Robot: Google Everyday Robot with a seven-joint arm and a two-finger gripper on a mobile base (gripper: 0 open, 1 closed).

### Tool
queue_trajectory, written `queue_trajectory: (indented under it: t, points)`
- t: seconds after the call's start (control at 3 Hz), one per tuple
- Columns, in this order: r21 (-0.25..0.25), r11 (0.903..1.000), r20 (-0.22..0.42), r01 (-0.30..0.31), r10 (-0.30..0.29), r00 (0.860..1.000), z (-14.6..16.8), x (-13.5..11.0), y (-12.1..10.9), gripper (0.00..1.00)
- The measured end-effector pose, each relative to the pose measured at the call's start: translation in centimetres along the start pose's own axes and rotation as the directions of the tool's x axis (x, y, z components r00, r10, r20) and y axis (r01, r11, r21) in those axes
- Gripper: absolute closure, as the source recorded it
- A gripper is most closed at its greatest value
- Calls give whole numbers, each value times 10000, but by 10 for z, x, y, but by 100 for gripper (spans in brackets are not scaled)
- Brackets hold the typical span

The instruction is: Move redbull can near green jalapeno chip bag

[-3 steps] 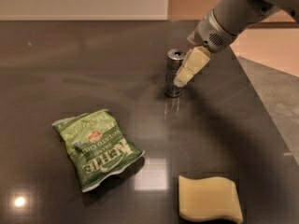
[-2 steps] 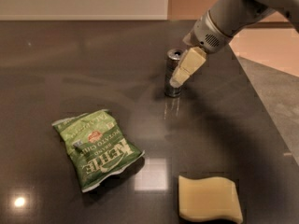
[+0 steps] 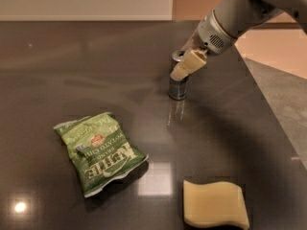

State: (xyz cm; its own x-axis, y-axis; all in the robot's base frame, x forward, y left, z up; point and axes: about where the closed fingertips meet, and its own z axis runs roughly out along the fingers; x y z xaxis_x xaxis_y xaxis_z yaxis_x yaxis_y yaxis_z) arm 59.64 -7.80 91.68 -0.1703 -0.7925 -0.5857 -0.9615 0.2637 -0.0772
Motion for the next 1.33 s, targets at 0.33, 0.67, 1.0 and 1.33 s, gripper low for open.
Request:
queue_trajectory:
  t: [0.33,0.67,1.0,1.33]
  points:
    - [-230,9996,253,133,-127,9996,-5,-5,9,65]
    - [-869,9937,757,701,-636,9951,-8,-21,36,88]
    - [-1729,9740,1409,1461,-1224,9824,-10,-41,74,100]
    - [-2630,9395,1872,2195,-1735,9669,-7,-56,115,100]
